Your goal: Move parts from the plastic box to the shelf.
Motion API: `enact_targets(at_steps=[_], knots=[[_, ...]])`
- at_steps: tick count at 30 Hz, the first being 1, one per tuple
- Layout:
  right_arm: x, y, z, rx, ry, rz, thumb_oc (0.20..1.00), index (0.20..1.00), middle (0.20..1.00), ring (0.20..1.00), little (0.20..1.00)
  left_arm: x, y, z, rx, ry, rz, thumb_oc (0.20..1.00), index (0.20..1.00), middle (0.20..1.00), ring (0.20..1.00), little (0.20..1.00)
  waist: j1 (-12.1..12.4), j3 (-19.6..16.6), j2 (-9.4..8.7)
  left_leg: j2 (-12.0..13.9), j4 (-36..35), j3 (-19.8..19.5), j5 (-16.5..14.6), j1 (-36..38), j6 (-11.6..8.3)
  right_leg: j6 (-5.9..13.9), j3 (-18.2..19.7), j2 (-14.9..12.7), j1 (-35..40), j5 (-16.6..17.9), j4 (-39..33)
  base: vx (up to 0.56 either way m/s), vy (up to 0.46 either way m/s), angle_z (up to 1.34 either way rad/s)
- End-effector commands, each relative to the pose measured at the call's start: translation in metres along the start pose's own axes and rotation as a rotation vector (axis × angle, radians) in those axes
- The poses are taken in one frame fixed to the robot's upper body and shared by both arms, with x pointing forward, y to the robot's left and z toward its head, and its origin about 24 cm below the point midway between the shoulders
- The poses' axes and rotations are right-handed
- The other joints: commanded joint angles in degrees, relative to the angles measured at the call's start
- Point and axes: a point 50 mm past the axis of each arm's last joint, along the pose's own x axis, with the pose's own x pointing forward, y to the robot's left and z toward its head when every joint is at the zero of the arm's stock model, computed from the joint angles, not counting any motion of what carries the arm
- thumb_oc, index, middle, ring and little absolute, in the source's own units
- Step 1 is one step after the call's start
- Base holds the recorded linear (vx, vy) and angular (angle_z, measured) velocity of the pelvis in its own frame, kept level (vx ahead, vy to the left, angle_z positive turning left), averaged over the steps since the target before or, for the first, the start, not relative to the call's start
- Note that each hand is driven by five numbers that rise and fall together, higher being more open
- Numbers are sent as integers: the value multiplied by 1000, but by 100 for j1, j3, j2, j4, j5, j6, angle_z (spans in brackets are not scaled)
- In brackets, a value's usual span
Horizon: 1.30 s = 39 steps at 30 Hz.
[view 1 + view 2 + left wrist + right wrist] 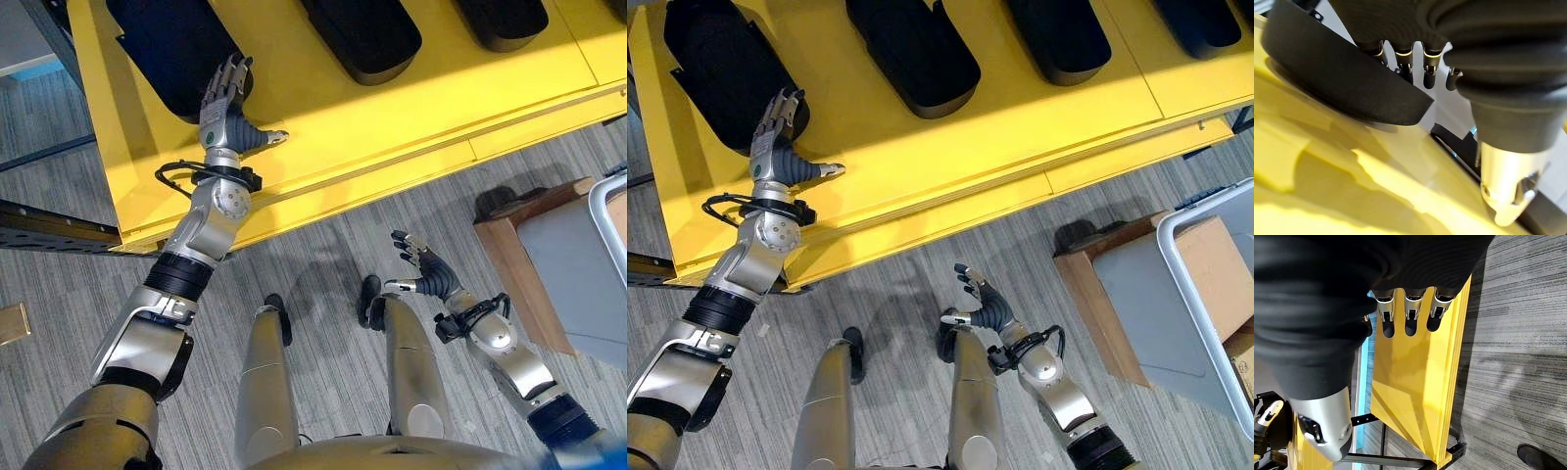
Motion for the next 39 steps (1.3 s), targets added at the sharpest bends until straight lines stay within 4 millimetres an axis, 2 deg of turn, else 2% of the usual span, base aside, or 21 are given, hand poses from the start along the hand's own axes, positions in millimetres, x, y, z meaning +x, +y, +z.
enact_targets(at_steps=[1,8,18,24,25,28,34,39], knots=[[-5,-6,12,-53,-53,4,1000,1000,1000,1000,1000,-14,-6,-7,-49,30,-31,1000,1000,1000,1000,1000,127,-114,105,-174,-333,31,230,-69,290,170,129,101,269,-210,16,0,0,0],[-4,-8,12,-56,-43,0,1000,1000,1000,1000,1000,-26,-3,-16,-2,41,-80,1000,1000,1000,1000,1000,176,-95,121,-192,-337,38,214,-41,298,164,135,99,286,-232,40,0,0,0],[-7,-13,9,-72,-7,2,1000,1000,1000,1000,1000,-28,-1,-25,140,38,-217,1000,1000,1000,1000,1000,166,-43,150,-199,-314,46,196,-13,301,151,166,106,287,-262,76,0,0,0],[-12,-17,9,-77,-2,5,1000,1000,1000,1000,1000,-21,18,-18,299,-66,-220,1000,1000,1000,1000,1000,159,-39,178,-190,-293,46,186,-22,294,157,170,101,282,-281,94,0,0,0],[-15,-21,7,-82,7,-1,1000,1000,1000,1000,1000,-19,31,-19,375,-100,-216,1000,1000,1000,1000,1000,167,-35,207,-182,-280,47,181,-26,298,160,166,99,277,-287,104,0,0,0],[-18,-23,6,-91,18,2,1000,1000,1000,1000,1000,-19,45,-20,448,-126,-218,1000,1000,1000,1000,1000,187,-27,237,-184,-273,48,175,-19,298,164,171,98,278,-289,111,0,0,0],[-21,-23,1,-85,37,13,1000,1000,1000,1000,1000,-21,68,-21,511,-156,-219,1000,1000,1000,1000,1000,214,-42,280,-190,-276,47,177,-26,301,169,168,92,268,-285,131,0,0,0],[-23,-25,1,-88,40,5,1000,1000,1000,1000,1000,-20,79,-15,533,-192,-199,1000,1000,1000,1000,1000,222,-72,290,-200,-268,44,170,-37,303,174,176,94,259,-279,135,0,0,0]])
